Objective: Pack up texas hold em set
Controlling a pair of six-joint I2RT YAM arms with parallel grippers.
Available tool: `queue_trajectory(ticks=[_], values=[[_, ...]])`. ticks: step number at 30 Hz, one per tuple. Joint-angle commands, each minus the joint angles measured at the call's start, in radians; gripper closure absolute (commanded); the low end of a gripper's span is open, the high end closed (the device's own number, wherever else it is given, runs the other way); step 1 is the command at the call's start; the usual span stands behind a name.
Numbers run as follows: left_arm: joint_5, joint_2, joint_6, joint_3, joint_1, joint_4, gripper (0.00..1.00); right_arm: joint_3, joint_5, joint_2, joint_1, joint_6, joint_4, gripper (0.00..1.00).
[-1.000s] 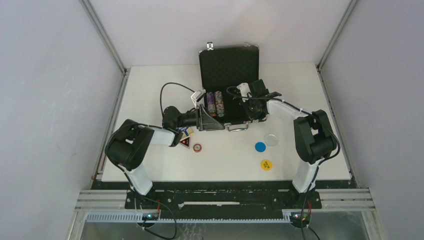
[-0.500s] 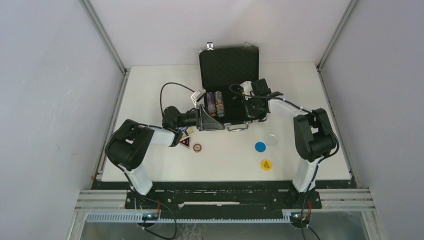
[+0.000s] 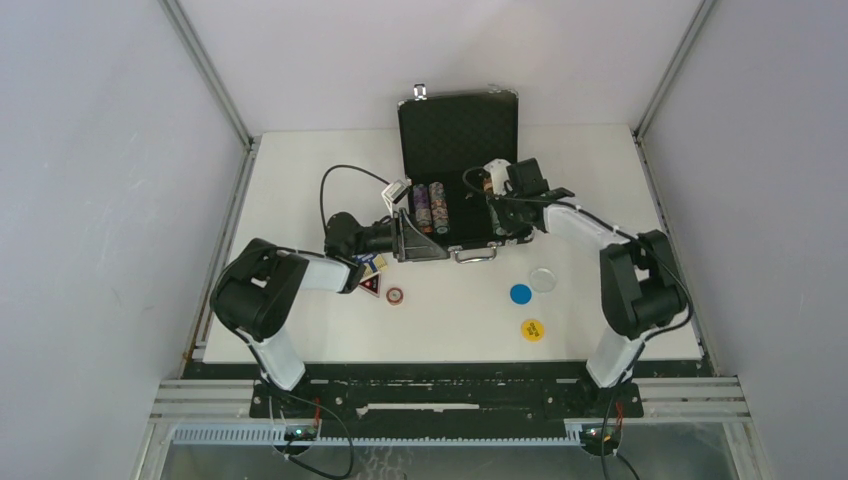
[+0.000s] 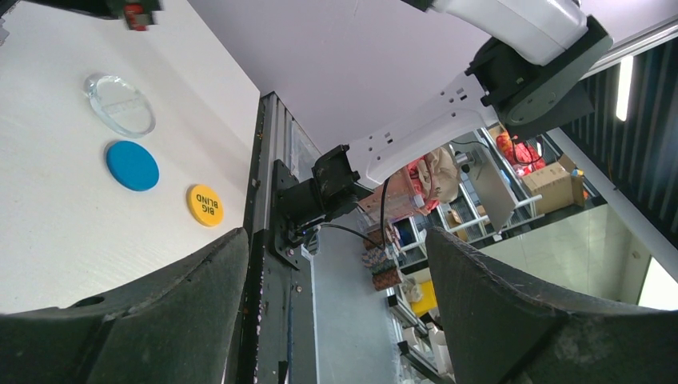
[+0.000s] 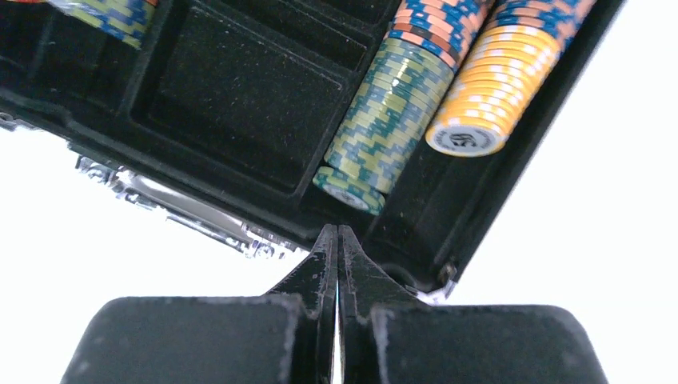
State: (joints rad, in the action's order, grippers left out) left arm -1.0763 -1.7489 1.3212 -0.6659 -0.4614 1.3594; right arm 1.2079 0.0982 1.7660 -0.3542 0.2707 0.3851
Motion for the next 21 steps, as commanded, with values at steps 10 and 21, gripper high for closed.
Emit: queue_trajectory(ticks=[10,21], values=[[0.144,-0.010,-0.084,-0.021,0.003,-0.203,0.16,-0.134,-0.371,-0.438,-0.248,-0.170,0.030,0.84],[0.854,0.419,-0.744,-0.142,-0.016,-1.401,0.15,-0.180,-0.752,-0.810,-0.683,-0.402,0.172,0.00]])
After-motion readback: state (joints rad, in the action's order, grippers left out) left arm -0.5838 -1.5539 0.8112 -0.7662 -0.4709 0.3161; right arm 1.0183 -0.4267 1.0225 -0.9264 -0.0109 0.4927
